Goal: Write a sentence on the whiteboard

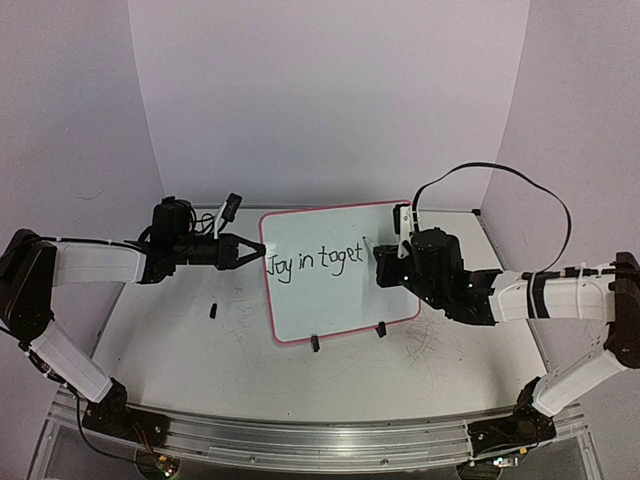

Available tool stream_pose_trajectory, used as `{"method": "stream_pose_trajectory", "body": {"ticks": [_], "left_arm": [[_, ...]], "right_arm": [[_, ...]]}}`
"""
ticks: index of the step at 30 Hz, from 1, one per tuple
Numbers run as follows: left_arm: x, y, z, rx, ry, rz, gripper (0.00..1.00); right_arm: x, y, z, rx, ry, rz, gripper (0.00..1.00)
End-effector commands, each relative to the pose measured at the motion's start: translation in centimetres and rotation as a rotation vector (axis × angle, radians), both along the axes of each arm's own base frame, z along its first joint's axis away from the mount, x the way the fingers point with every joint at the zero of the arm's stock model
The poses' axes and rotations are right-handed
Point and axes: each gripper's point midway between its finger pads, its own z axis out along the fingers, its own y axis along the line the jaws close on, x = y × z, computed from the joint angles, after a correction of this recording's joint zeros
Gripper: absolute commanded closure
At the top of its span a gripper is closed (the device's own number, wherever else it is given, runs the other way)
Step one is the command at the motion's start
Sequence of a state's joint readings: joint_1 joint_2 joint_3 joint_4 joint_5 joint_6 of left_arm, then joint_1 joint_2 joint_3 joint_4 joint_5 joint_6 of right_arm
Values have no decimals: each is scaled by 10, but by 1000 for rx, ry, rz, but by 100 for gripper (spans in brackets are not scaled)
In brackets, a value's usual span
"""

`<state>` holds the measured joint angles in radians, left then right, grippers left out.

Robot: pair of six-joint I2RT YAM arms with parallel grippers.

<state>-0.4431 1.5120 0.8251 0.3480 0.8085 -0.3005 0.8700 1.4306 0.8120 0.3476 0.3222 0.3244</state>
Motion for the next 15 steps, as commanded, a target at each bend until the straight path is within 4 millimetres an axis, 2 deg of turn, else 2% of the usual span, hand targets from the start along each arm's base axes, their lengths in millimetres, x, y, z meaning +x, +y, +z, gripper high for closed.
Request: {"method": "stream_pose_trajectory", "body": {"ticks": [1,15], "left_arm": [[-5,-9,27,-22,-94,-42,100],[-5,-9,26,-20,-93,-41,100]], "right_arm": [[10,3,13,8,-18,-34,100],[-3,-6,-15,-14,71,-39,100]]}}
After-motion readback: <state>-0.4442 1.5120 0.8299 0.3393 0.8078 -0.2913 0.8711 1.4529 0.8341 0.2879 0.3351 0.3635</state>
